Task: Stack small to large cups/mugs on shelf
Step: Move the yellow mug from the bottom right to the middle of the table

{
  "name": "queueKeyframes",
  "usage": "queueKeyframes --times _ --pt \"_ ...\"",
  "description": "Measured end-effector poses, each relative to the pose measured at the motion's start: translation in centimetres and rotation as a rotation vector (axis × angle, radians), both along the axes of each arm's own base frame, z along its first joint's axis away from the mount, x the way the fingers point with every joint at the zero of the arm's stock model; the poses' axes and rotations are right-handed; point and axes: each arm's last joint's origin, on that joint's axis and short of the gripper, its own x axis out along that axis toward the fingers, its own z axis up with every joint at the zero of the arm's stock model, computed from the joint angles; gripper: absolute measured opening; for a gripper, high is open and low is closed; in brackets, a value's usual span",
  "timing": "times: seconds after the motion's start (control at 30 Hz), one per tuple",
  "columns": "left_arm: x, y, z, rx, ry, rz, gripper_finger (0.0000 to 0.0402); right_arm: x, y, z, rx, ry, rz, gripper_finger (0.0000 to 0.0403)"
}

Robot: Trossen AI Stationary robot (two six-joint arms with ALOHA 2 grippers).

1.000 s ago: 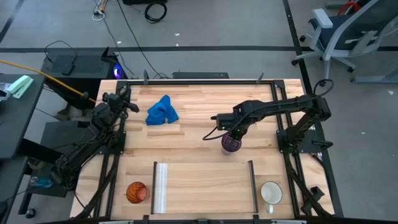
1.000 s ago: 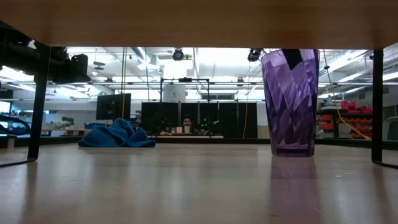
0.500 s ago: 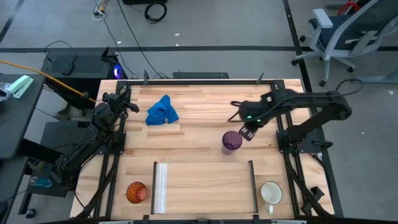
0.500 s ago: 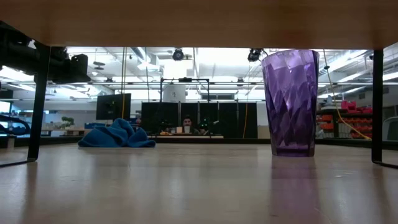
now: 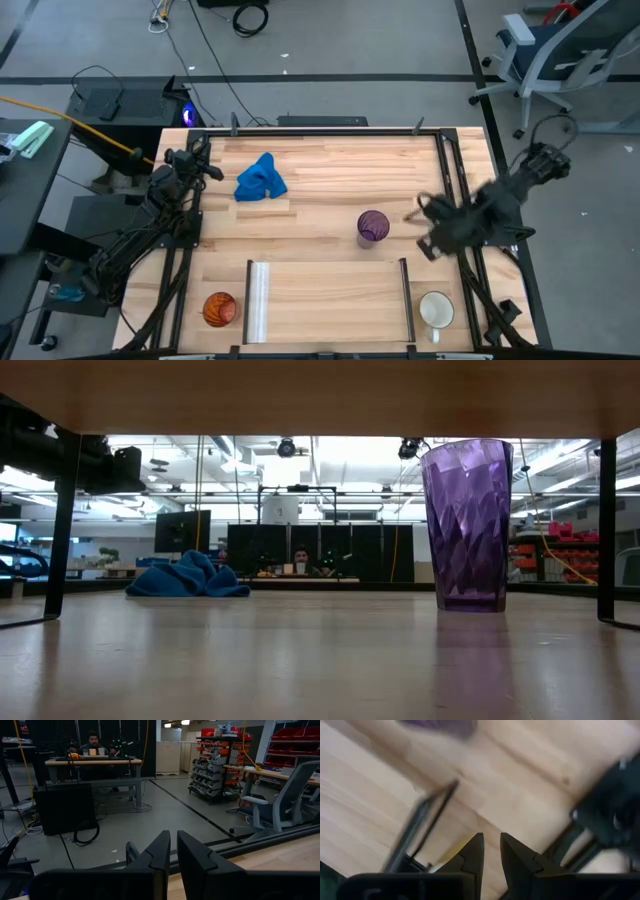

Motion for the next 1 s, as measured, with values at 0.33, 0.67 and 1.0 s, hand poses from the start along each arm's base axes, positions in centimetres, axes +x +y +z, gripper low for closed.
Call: queueKeyframes --times 0.33,0.67,1.0 --pt "0.0 0.0 0.3 0.030 -0.013 0.000 0.0041 -1.7 7.7 -3.1 -0.008 0.084 -0.140 0.0071" --pt "0.0 0.0 0.4 0.036 -0.019 0.000 0.0046 -1.4 12.1 -6.4 -0.047 0.152 -0.184 0.0071" --pt "0.1 -0.1 0.4 0.035 -0.020 -0.041 0.0058 -1.0 12.8 -7.6 -0.068 0.214 -0.200 0.0071"
